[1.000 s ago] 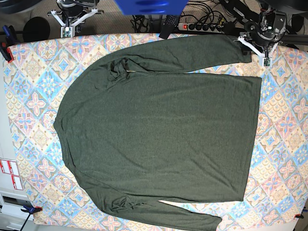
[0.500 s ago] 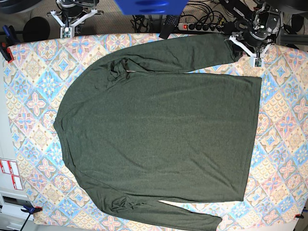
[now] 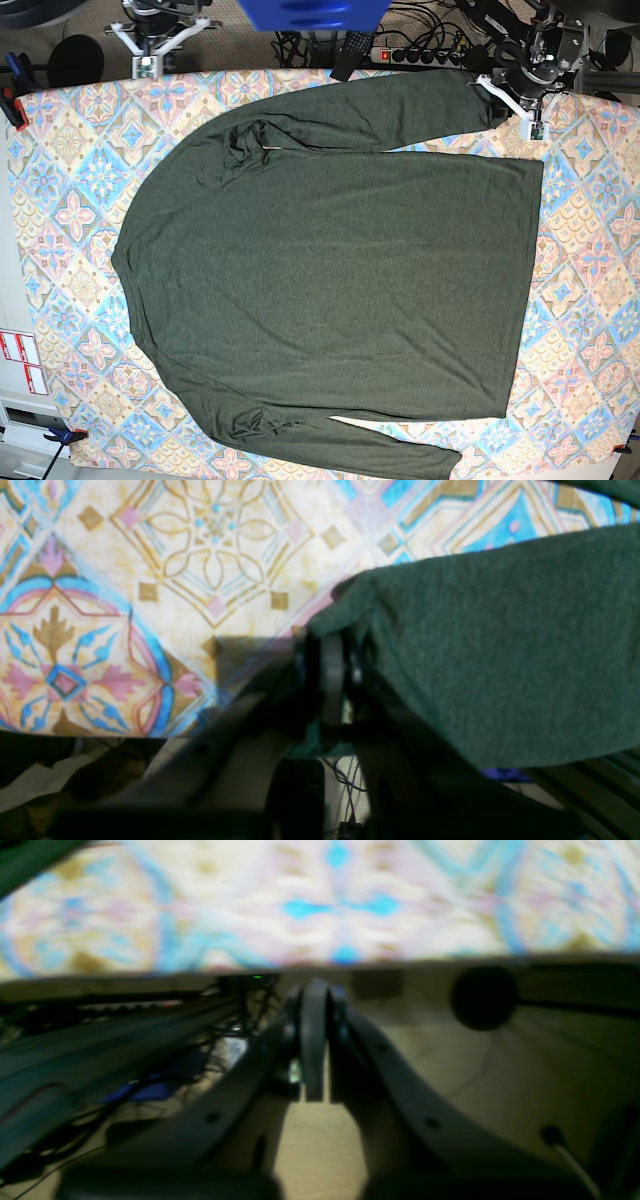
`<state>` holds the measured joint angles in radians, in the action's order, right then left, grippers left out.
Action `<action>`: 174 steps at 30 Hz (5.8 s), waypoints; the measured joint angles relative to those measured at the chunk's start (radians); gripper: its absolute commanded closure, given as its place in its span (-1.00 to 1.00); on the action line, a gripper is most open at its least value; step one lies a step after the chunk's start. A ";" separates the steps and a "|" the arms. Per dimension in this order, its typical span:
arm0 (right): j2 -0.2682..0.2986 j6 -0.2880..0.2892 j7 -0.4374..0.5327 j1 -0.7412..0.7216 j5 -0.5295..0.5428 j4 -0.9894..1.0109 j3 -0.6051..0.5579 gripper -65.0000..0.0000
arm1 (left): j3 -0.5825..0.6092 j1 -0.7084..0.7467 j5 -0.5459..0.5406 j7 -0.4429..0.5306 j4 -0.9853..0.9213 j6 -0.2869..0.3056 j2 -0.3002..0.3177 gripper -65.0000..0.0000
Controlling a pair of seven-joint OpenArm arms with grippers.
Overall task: Fold the T-shirt properly
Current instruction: 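Grasp the shoulder corner of the green shirt with the left gripper, then move the right gripper to the other shoulder corner and grasp it, then lift both shoulder corners and pull them away from the hem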
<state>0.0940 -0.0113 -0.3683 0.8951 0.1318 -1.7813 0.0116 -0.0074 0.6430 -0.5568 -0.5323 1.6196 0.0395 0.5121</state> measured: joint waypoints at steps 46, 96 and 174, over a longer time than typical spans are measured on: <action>-0.005 0.001 -0.352 -0.481 0.470 0.140 0.300 0.32 | -0.101 0.008 -0.005 -0.025 0.093 0.010 -0.002 1.00; -0.002 0.018 -0.388 -0.629 0.494 0.315 0.217 0.20 | -0.099 0.008 -0.005 -0.025 0.093 0.010 -0.002 1.00; -0.011 -0.001 -0.422 -0.612 0.471 0.237 0.180 1.00 | -0.190 -0.106 -0.006 0.097 0.095 0.011 -0.003 1.00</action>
<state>0.0834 -0.0124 -0.7906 0.2832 0.6029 -1.5448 0.1913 -0.1970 0.5373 -0.5629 -0.4355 1.7145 0.0502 0.5095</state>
